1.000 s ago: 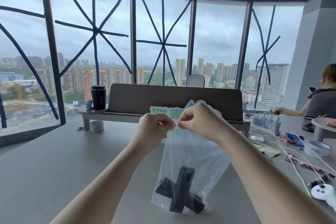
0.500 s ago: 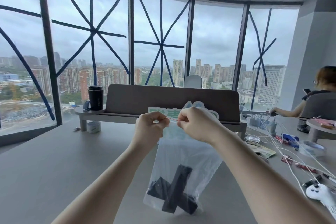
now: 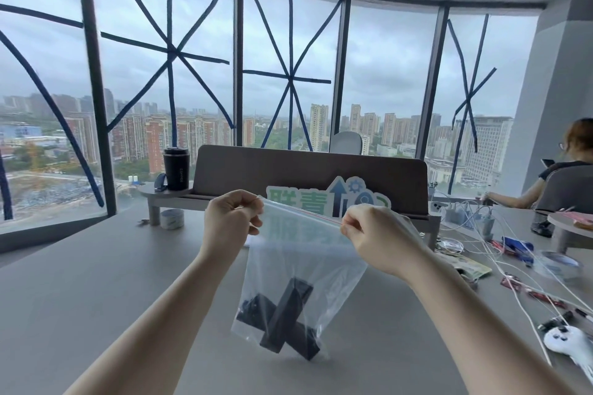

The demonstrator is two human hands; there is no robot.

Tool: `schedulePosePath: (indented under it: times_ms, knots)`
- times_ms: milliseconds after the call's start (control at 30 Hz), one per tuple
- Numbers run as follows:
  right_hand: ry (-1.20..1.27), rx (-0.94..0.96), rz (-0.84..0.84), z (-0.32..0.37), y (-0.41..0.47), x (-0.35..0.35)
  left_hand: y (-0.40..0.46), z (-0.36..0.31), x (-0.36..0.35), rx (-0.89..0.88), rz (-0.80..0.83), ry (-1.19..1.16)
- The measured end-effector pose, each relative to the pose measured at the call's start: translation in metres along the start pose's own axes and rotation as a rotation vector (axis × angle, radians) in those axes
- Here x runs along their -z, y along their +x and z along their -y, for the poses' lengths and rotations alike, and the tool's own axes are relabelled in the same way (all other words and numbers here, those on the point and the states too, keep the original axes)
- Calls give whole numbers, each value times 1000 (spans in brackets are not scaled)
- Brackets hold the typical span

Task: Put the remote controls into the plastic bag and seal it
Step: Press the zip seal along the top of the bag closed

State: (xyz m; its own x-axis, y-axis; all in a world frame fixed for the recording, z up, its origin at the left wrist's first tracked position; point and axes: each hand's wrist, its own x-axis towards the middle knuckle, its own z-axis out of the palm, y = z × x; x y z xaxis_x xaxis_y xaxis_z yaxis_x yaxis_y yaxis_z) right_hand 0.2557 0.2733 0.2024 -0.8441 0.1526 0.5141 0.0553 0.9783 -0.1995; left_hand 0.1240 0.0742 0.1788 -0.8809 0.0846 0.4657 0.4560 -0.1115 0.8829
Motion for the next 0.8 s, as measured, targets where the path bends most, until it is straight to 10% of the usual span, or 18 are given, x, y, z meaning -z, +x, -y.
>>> schedulePosePath:
  times_ms: [800]
  knots:
    - [31, 45, 0, 3, 48, -30, 32, 37, 44, 42, -128, -37]
